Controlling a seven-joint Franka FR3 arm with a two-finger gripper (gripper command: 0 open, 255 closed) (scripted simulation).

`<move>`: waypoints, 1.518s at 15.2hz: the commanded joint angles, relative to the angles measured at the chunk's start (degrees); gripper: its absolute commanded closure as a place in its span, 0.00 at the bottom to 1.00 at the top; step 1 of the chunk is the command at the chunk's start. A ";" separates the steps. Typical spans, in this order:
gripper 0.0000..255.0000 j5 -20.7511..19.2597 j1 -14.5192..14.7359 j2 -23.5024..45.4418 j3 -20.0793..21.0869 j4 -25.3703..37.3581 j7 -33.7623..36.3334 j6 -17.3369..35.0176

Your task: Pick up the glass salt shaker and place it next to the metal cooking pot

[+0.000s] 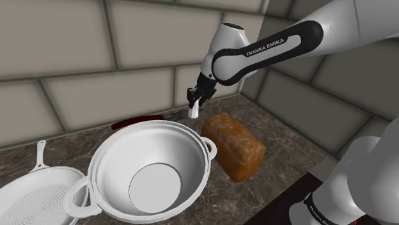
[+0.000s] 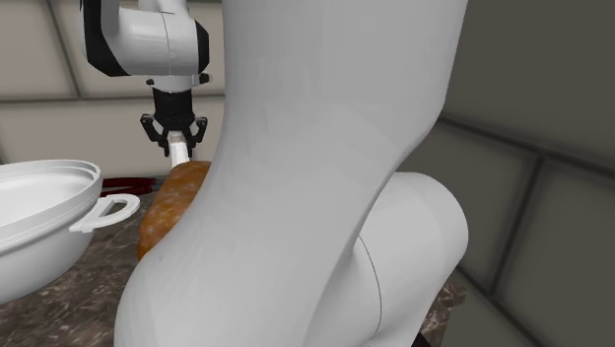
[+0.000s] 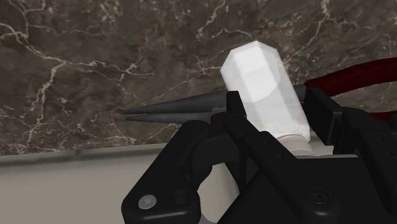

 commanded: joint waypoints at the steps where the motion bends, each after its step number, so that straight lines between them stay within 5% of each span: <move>1: 1.00 0.11 0.01 0.78 0.00 -0.75 -0.15 1.56; 11: 1.00 0.72 0.08 5.53 0.10 -3.64 -0.85 9.20; 19: 1.00 0.72 0.08 5.53 0.11 -3.64 -0.85 9.20; 20: 0.00 0.72 0.08 5.53 0.11 -3.64 -0.85 9.20; 23: 0.00 0.72 0.08 5.53 0.11 -3.64 -0.85 9.20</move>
